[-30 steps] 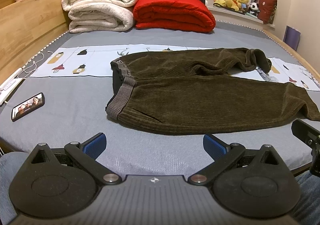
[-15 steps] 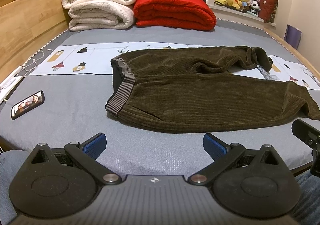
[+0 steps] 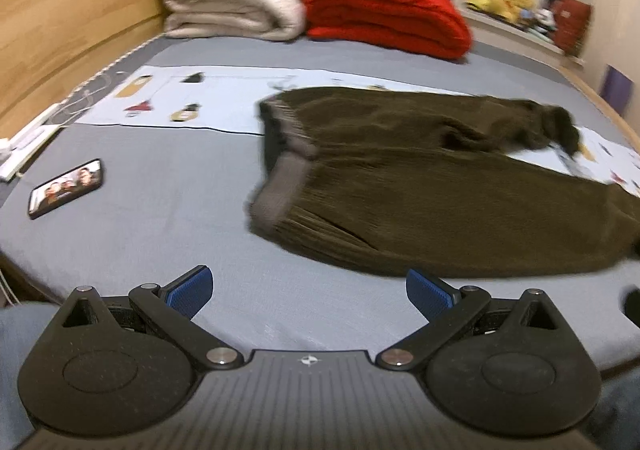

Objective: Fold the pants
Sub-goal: 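Lower the left tool to the grey waistband and close on it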

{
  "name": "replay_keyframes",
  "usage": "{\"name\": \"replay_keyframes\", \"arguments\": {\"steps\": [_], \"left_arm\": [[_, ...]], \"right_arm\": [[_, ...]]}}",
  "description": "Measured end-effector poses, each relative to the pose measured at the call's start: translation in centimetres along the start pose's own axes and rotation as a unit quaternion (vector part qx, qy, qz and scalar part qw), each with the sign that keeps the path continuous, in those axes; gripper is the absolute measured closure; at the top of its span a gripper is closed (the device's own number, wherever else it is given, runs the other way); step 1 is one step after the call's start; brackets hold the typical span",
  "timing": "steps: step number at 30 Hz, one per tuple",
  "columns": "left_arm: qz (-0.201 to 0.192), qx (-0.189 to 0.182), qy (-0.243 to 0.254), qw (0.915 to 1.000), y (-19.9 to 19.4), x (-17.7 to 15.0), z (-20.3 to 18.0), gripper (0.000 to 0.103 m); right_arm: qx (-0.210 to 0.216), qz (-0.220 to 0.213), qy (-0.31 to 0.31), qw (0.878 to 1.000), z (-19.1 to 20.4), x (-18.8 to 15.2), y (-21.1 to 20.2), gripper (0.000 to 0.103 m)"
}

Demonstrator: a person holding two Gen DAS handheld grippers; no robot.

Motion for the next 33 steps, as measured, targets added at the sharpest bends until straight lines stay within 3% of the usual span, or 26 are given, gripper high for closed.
{"name": "replay_keyframes", "arguments": {"steps": [5, 10, 16, 22, 25, 27, 30, 33], "left_arm": [[0.013, 0.031, -0.023, 0.9992, 6.1, 1.9, 4.6, 0.000], [0.082, -0.001, -0.080, 0.9935, 13.5, 3.3, 7.0, 0.002], [0.102, -0.013, -0.058, 0.9929, 18.0, 5.3, 5.7, 0.002], [0.129, 0.005, -0.067, 0.9894, 20.8, 5.0, 4.7, 0.002], [0.134, 0.008, -0.072, 0.9883, 21.7, 5.0, 4.4, 0.001], [0.133, 0.015, -0.077, 0.9880, 21.7, 5.1, 4.2, 0.002], [0.113, 0.044, -0.099, 0.9876, 21.4, 5.4, 4.6, 0.020], [0.100, 0.054, -0.110, 0.9875, 20.6, 5.6, 5.1, 0.037]], "right_arm": [[0.014, 0.039, 0.042, 0.998, -0.4, -0.7, 3.6, 0.001], [0.016, 0.077, 0.072, 0.994, -0.9, -1.2, 7.2, 0.001], [0.008, 0.081, 0.065, 0.995, -2.8, -0.4, 11.0, 0.001], [0.010, 0.070, 0.094, 0.993, -7.3, 0.6, 15.1, 0.001], [0.006, 0.090, 0.169, 0.981, -9.5, 0.9, 17.3, 0.001], [0.039, 0.094, 0.234, 0.967, -10.4, 1.2, 18.5, 0.001], [0.046, 0.103, 0.277, 0.954, -10.9, 1.2, 19.7, 0.001], [0.033, 0.093, 0.299, 0.949, -11.7, 1.3, 19.7, 0.001]]}}
Point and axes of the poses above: each gripper's, at about its wrist camera, not at the fingertips, and y roughly the way its jaws point, z to its left, x to its top, the point moved 6 cm from there along y, roughly the way its jaws point, and after that the axes turned 7 degrees about -x, right-handed, at the moved point
